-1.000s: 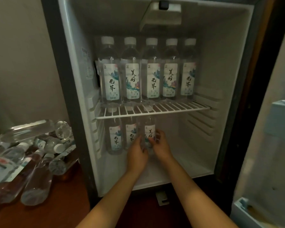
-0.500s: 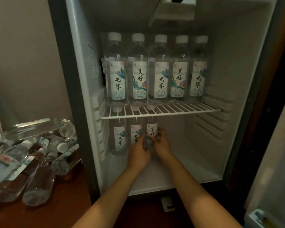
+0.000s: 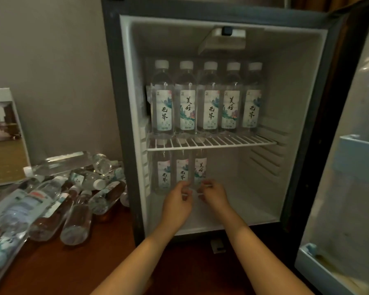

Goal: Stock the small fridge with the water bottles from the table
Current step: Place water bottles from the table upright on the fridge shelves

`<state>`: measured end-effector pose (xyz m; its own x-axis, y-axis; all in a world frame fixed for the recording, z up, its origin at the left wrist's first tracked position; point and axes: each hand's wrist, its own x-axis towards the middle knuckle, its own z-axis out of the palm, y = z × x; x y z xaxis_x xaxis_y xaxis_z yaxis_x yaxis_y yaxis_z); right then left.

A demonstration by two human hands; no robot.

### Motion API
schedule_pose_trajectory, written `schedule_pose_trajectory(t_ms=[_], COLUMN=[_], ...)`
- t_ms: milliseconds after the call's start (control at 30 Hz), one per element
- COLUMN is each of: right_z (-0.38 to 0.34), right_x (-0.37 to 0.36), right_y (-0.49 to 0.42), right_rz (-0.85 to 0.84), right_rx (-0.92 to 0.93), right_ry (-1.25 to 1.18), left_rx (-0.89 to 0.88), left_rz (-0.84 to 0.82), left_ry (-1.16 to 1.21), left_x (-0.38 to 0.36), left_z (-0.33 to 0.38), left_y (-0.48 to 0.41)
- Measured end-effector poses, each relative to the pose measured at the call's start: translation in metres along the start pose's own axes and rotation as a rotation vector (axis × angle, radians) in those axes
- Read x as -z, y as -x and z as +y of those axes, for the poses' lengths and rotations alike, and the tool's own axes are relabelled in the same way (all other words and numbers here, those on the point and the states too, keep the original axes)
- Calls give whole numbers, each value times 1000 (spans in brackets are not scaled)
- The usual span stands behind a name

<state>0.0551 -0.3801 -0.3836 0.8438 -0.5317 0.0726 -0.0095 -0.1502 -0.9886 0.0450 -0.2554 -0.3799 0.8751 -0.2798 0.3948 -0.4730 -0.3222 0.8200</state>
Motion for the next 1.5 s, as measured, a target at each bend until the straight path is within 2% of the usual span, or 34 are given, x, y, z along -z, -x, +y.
schedule_pose_trajectory(t_ms=[167, 233, 333, 567, 633, 733, 867, 1000, 1100, 1200, 1333, 1500], right_z=[-21, -31, -44, -46, -43, -38, -32, -24, -16, -11, -7, -10], right_x=[-10, -13, -21, -70, -89, -115, -145, -170, -188, -205, -231, -239], right_y=[57, 78, 107, 145, 150, 155, 154, 147, 143, 139, 141, 150], right_rz=[-303, -425, -598, -872, -882, -881, -814, -674, -587, -529, -572, -565], right_rx=[30, 57, -11, -23, -27, -38, -45, -103, -147, -142, -140, -109], right_ry=[0, 51, 173, 327, 341, 355, 375, 306, 231, 198, 132, -27], left_rx=[-49, -69, -124, 29, 139, 322, 485, 503, 520, 543, 494, 487], left_rz=[16, 19, 96, 314, 346, 270, 124, 204, 287, 272, 248, 142], left_ry=[-6, -18, -76, -308, -424, -497, -406, -162, -108, -219, -393, -454], left_x=[30, 49, 81, 155, 172, 194, 205, 203, 202, 205, 206, 214], left_z=[2, 0, -10, -57, -74, -94, -110, -116, -120, -123, -117, -105], left_y=[35, 49, 68, 74, 71, 67, 59, 55, 57, 64, 81, 106])
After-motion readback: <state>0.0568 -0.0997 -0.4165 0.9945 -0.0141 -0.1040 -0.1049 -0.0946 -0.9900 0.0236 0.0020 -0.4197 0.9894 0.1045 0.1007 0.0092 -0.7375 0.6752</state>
